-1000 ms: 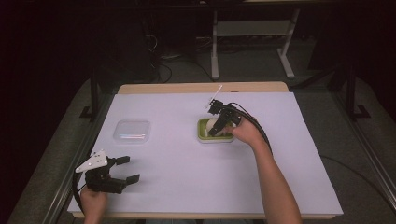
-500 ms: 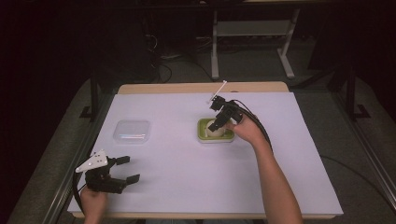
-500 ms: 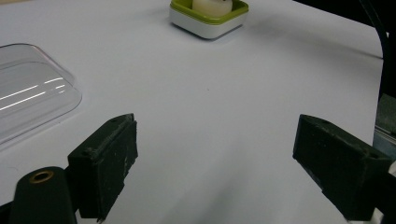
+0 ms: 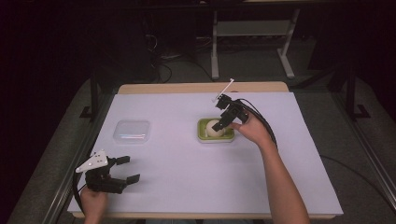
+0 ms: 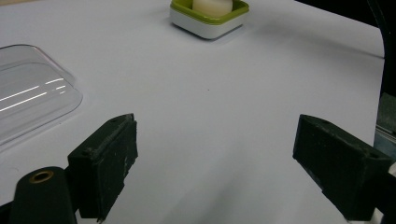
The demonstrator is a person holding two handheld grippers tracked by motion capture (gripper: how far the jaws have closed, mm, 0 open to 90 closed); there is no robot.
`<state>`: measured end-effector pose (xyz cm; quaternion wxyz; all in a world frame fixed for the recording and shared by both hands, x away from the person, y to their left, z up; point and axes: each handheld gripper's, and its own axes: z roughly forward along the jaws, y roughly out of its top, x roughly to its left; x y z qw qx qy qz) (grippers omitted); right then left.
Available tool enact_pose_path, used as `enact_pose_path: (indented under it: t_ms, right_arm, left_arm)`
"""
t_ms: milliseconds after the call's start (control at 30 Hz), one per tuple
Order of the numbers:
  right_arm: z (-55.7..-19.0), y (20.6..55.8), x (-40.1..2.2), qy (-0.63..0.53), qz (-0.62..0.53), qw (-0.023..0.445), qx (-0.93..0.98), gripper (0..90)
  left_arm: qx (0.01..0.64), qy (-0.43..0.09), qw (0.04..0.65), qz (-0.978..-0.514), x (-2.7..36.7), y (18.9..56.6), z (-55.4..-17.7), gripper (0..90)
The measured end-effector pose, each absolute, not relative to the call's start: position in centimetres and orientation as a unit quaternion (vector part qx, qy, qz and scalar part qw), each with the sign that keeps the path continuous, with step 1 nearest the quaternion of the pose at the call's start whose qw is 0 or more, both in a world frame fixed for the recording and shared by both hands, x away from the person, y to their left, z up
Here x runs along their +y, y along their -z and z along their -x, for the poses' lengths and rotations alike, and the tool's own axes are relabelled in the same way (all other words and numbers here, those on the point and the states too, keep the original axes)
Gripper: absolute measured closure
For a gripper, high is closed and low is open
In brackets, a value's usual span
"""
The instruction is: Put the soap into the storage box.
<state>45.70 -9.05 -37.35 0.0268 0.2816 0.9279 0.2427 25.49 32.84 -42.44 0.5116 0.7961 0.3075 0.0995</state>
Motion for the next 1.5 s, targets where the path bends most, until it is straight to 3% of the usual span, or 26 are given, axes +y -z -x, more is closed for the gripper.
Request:
enact_pose_path:
  t_ms: [1500]
  right_arm:
    - [-40.7,37.2,-14.0,-0.285,-0.285,0.017,0.915,26.3]
  left_arm:
    - [0.309,-0.101,0.506,-0.799,32.8,42.5,-25.5,13.2]
